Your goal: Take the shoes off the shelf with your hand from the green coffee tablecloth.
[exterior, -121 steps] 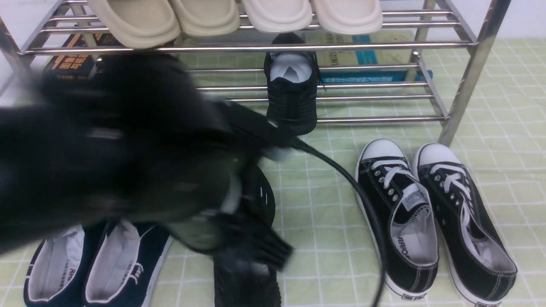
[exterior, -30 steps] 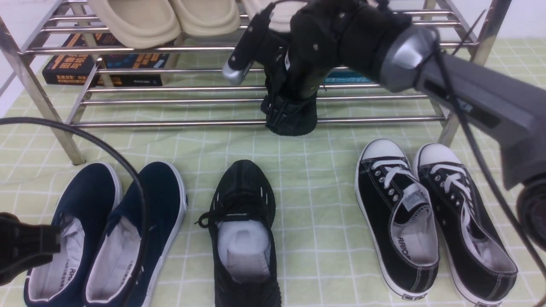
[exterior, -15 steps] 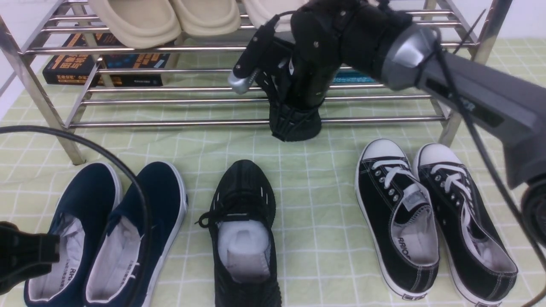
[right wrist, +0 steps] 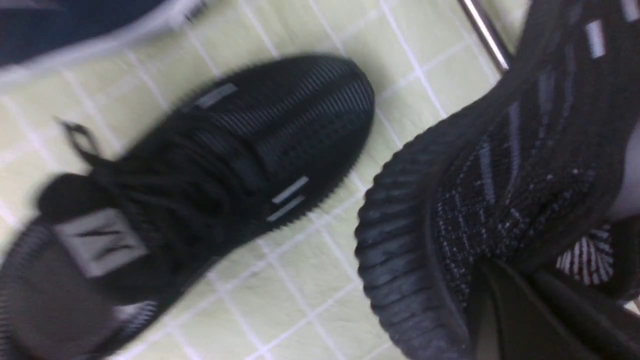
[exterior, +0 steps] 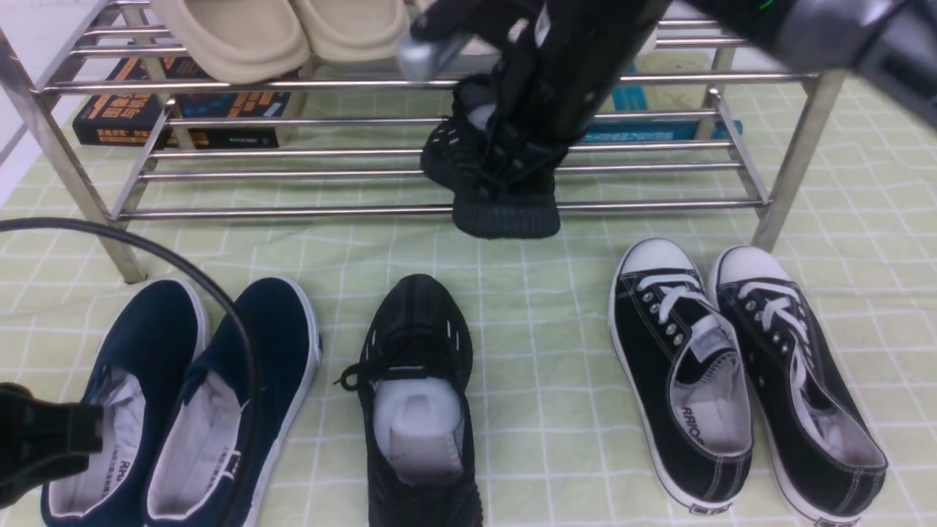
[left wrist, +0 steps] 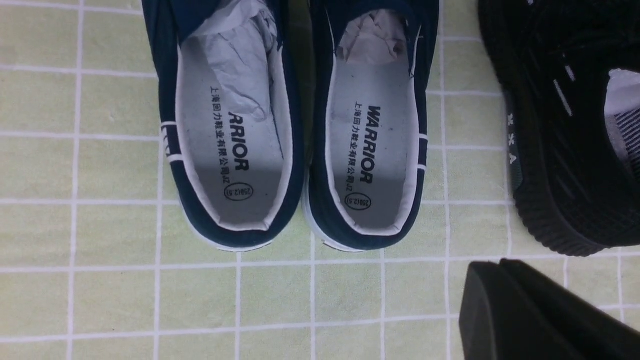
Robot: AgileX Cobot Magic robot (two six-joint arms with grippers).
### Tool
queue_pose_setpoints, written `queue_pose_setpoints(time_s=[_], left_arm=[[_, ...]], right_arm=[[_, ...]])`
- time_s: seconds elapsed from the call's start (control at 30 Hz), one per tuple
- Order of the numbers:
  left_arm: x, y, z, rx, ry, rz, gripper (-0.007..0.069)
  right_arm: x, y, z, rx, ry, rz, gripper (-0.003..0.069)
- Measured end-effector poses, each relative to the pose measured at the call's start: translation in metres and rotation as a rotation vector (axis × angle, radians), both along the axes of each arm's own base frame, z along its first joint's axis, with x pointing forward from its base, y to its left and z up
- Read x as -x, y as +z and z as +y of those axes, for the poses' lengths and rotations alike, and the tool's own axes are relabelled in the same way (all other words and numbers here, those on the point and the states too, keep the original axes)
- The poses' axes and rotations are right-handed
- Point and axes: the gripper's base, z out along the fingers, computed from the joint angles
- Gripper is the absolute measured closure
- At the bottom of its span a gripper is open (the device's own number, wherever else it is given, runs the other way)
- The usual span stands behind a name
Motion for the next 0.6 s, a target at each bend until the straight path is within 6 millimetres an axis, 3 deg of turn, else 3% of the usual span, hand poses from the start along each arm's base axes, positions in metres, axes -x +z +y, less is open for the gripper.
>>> queue_pose_setpoints(time_s=[0.13,0.6], left_arm=[[0.000,0.000,0.000,-0.001,0.000,0.000,0.0606],[0.001,-0.001,0.002,-0.029,0.000,0.017,0.0606]], right_arm=[[0.018,0.017,-0.009,-0.055,-0.019,0.021,0.0631],[0.095,0.025,-0.054,-0.079,-0.015,0.148,0.0634]])
